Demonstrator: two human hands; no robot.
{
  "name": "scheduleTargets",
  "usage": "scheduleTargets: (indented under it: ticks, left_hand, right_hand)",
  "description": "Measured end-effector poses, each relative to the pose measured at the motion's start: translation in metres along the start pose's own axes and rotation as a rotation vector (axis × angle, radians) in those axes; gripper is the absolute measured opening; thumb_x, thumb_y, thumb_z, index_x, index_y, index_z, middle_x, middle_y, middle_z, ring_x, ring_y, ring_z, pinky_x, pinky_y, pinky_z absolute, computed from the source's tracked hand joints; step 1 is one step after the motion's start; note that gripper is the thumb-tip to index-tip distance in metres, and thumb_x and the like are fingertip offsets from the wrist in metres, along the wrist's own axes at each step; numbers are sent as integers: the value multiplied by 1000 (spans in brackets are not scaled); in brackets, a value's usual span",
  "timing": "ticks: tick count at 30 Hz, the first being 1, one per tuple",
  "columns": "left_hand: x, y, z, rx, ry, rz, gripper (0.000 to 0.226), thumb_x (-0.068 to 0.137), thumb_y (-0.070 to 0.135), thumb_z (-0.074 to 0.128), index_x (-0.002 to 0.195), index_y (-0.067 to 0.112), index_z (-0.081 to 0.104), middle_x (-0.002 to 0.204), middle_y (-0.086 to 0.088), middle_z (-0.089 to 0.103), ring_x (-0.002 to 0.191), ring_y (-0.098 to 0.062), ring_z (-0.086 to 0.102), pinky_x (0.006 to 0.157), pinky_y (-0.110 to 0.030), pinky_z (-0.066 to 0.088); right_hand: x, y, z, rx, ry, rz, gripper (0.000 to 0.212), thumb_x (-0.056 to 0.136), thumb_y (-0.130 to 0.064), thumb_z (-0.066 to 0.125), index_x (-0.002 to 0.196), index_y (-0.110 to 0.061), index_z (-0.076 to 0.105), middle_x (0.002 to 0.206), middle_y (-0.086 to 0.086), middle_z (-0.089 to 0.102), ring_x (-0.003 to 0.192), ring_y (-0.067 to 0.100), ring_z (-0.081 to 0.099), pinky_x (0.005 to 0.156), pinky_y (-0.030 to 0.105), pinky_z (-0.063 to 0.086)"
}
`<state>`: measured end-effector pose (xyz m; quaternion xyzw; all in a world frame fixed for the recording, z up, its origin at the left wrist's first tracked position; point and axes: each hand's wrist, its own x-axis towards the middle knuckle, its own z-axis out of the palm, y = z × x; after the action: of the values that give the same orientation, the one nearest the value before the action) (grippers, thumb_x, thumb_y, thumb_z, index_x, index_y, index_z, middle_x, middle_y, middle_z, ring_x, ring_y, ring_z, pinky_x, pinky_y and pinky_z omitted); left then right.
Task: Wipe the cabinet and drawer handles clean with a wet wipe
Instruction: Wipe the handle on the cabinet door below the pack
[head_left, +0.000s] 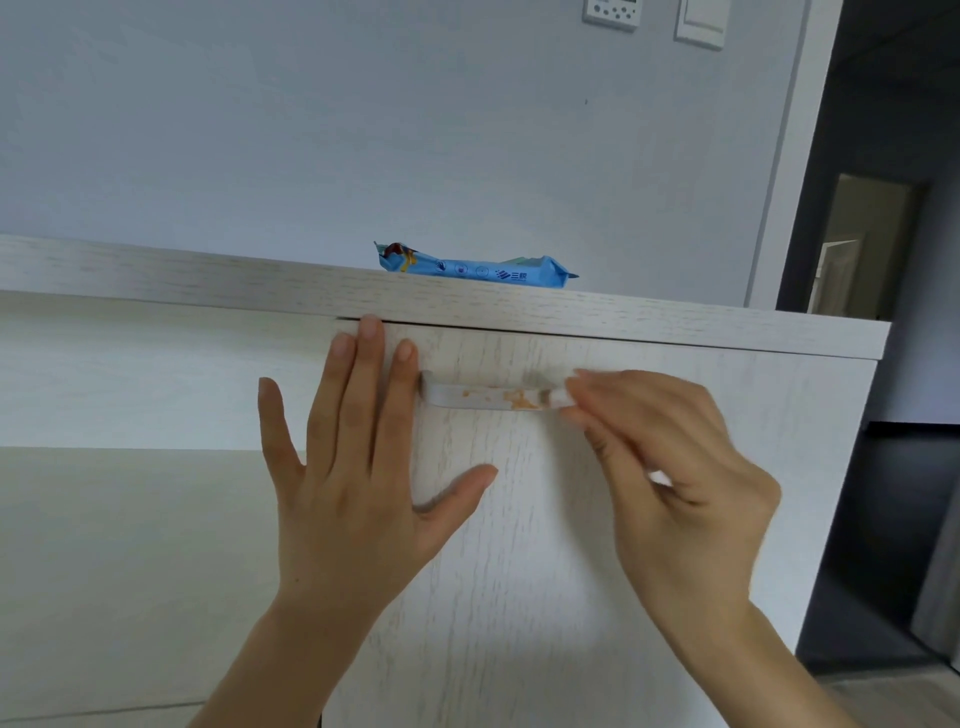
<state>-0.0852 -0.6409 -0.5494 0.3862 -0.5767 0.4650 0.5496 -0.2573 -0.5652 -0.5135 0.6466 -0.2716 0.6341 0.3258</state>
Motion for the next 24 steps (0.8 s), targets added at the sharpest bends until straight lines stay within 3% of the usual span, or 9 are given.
scheduleTargets:
  ticks: [8, 14, 19, 24]
  left_hand:
    - [0, -1, 2, -9, 10, 4, 85, 90, 67, 44, 143, 1, 33, 151, -15, 24, 141, -30, 26, 113, -58, 14]
    - [0, 0, 3, -2, 23, -3, 84, 90, 66, 45, 142, 1, 36, 151, -16, 26, 140, -29, 28, 113, -58, 16]
    - [0, -1, 1, -13, 13, 0, 84, 90, 66, 45, 142, 1, 35, 150, -16, 26, 140, -30, 28, 113, -58, 15]
    - [0, -1, 3, -10, 10, 0, 85, 90, 67, 45, 143, 1, 34, 152, -14, 23, 141, -29, 27, 113, -58, 14]
  right_hand:
    - [2, 6, 0, -58, -48, -82, 18, 86, -9, 65, 105, -12, 65, 104, -5, 64, 98, 14, 61, 92, 20, 46]
    - [1, -1, 8, -61, -39, -44, 18, 86, -9, 66, 103, -12, 67, 104, -5, 65, 97, 15, 62, 92, 17, 45]
    - [2, -5, 0, -46, 21, 37, 21, 82, -9, 71, 101, -18, 66, 101, -11, 65, 92, 15, 63, 84, 24, 49]
    - [2, -5, 6, -88, -9, -9, 20, 84, -11, 70, 102, -18, 66, 101, -10, 64, 94, 14, 62, 89, 24, 47]
